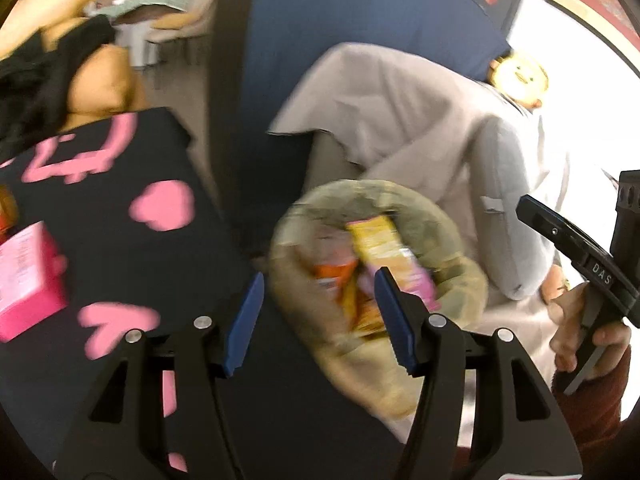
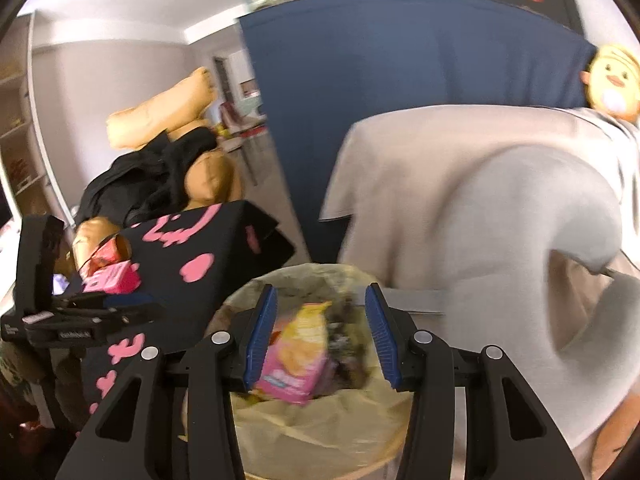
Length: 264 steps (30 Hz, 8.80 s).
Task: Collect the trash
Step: 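Move both tools back over the table toward the red cup, then grasp the red paper cup with the right tool while the left tool grasps the red foil wrapper, then carry the red cup and red foil wrapper over the yellow trash bag, then open the left tool to drop the foil wrapper while the right tool releases the cup, then move both tools back over the table toward the pink wrappers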
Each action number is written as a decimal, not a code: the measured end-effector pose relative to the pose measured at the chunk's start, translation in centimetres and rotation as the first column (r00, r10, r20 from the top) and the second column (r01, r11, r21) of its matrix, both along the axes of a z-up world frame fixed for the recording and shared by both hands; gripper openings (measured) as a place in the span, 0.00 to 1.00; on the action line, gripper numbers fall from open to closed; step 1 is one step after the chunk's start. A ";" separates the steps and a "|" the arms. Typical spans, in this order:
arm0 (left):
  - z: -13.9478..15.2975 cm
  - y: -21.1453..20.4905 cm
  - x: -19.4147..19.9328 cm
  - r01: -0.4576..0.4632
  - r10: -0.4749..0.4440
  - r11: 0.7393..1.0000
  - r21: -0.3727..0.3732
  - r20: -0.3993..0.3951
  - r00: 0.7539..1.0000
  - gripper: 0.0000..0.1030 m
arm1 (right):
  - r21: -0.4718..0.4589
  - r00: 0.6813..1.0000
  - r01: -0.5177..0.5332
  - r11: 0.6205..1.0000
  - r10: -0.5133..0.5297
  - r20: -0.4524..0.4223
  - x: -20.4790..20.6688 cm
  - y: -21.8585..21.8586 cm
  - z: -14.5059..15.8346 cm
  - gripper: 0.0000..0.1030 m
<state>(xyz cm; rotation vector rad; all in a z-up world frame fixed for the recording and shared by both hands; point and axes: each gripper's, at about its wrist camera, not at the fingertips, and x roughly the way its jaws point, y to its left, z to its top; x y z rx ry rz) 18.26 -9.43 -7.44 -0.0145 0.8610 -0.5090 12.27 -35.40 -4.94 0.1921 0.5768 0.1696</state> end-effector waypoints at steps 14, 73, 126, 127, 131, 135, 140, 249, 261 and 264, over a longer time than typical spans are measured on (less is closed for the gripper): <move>1.3 24.1 -4.0 -0.554 0.557 0.830 -0.064 0.051 0.829 0.58 | -0.048 0.936 -0.348 0.936 0.344 -0.069 4.5 18.0 -0.3 0.42; -0.9 37.4 -1.1 -0.465 0.470 0.873 -0.149 0.000 0.882 0.63 | 0.137 0.543 -0.787 0.601 0.781 -0.307 26.7 51.3 -1.3 0.05; 3.4 31.8 -7.5 -0.487 0.505 0.847 -0.211 0.036 0.862 0.11 | -0.173 0.757 -0.621 0.765 0.528 -0.385 8.9 32.1 -2.2 0.05; 3.4 31.7 -7.7 -0.489 0.507 0.847 -0.209 0.039 0.861 0.11 | -0.179 0.759 -0.620 0.764 0.526 -0.384 8.7 32.1 -2.2 0.05; 3.4 31.4 -7.9 -0.498 0.516 0.841 -0.211 0.034 0.856 0.11 | -0.191 0.766 -0.613 0.767 0.517 -0.383 8.3 31.9 -2.3 0.05; 3.8 31.3 -8.1 -0.498 0.517 0.841 -0.211 0.041 0.855 0.11 | -0.198 0.783 -0.599 0.776 0.515 -0.348 8.2 31.3 -1.6 0.05; 5.0 30.5 -8.4 -0.480 0.503 0.852 -0.211 0.071 0.861 0.11 | -0.199 0.803 -0.587 0.785 0.534 -0.264 7.0 30.1 0.9 0.05; -1.7 25.9 -4.7 -0.456 0.456 0.885 -0.095 -0.023 0.890 0.56 | -0.125 0.947 -0.258 0.958 0.225 -0.231 4.6 13.7 -1.2 0.52; -1.8 35.7 -5.2 -0.462 0.464 0.885 -0.046 0.053 0.884 0.56 | 0.000 0.785 -0.599 0.801 0.587 -0.200 7.4 30.2 -1.5 0.52; -1.3 36.7 -2.9 -0.434 0.433 0.901 -0.003 0.079 0.898 0.56 | 0.038 0.711 -0.677 0.735 0.667 -0.224 8.1 35.0 -2.8 0.52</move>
